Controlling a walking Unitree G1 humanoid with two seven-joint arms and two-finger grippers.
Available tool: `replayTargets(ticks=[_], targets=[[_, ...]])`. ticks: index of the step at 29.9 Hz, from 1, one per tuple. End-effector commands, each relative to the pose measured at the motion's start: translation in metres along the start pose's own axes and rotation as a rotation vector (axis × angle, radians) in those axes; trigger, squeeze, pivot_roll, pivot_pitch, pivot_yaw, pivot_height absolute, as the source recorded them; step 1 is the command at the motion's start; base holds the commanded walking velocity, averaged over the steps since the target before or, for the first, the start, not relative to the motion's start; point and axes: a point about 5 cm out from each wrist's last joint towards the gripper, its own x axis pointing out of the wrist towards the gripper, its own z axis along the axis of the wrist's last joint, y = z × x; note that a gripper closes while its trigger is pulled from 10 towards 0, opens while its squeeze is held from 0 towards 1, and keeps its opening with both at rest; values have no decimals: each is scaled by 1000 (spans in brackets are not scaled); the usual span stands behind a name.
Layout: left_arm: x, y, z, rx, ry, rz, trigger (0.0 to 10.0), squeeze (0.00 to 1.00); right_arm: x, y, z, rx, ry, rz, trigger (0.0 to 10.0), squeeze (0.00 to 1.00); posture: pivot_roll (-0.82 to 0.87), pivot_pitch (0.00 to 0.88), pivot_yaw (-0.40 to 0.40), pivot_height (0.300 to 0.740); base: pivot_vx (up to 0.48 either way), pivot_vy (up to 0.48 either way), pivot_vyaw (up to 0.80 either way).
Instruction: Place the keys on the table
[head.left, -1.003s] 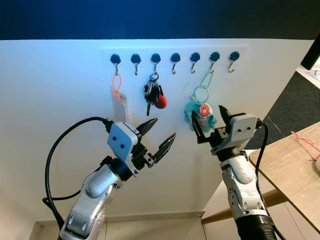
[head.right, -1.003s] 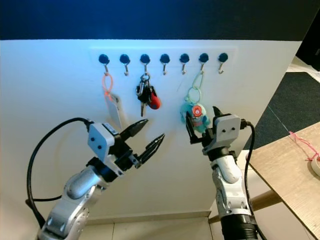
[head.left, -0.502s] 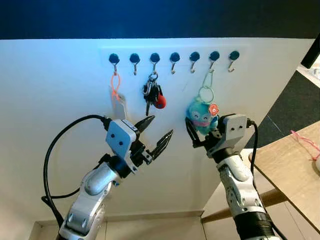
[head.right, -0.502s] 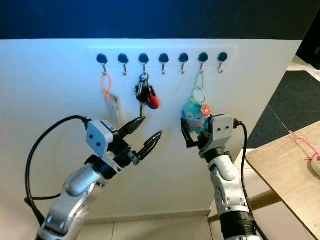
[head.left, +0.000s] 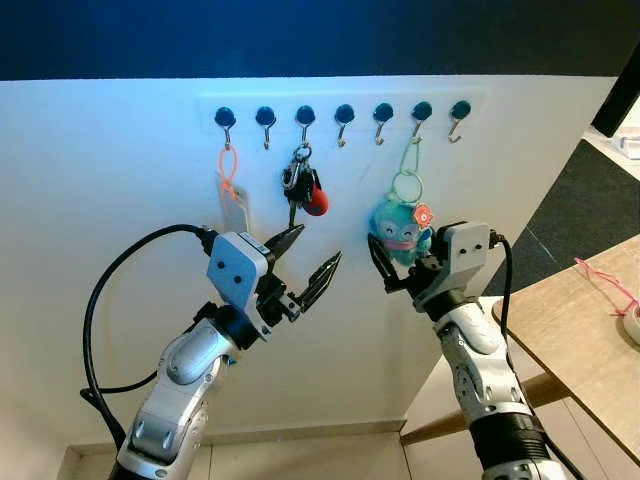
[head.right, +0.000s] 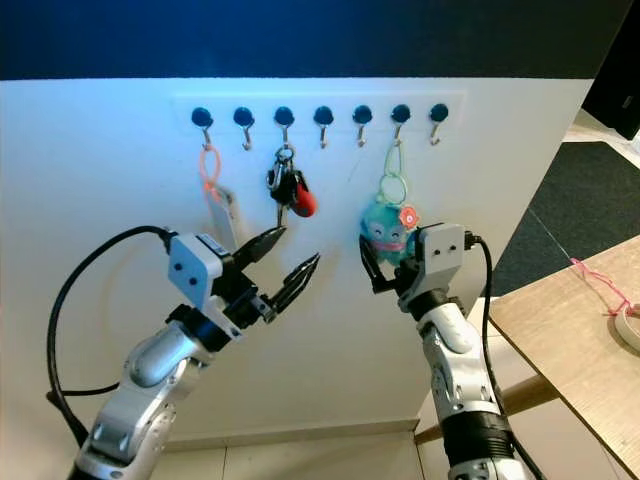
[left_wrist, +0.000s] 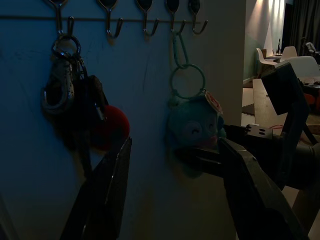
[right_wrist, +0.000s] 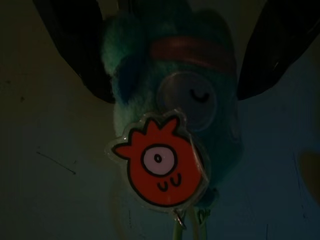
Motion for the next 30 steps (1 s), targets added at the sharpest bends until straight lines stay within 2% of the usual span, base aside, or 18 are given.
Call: replayTargets(ticks=[1,6,7,8,9,10,11,13,14,30], targets=[[1,1,0,17,3,2,10000,0,4,-2,4,9,-9,1,10000,0,11,53,-9,740,0,0,0],[0,1,0,20,4,5,10000,0,3,1,2,10,-16,-14,9765,0,13,55,-10,740,0,0,0],[0,1,0,20,4,6,10000,0,2,2,2,8,-15,-19,8627,0,13,55,-10,740,0,0,0],[0,1,0,20,4,6,10000,0,2,2,2,8,-15,-19,8627,0,13,55,-10,740,0,0,0],[0,1,0,20,5,6,10000,0,2,2,1,3,-14,-30,7451,0,14,56,-9,740,0,0,0],[-1,1,-1,20,6,6,10000,0,1,3,0,-1,-14,-40,4157,0,14,57,-9,740,0,0,0],[-1,1,-1,21,7,5,10000,0,0,3,-1,-4,-15,-49,1451,0,13,57,-8,740,0,0,0],[-1,1,-1,21,7,4,10000,0,-1,3,-1,-4,-15,-54,1451,0,13,58,-8,740,0,0,0],[-1,1,-1,22,7,3,10000,0,-2,4,-1,-3,-16,-56,0,0,11,57,-7,740,0,0,0],[0,0,-1,28,7,-5,10000,0,-4,13,1,14,-47,-48,0,0,10,57,-6,740,0,0,0]])
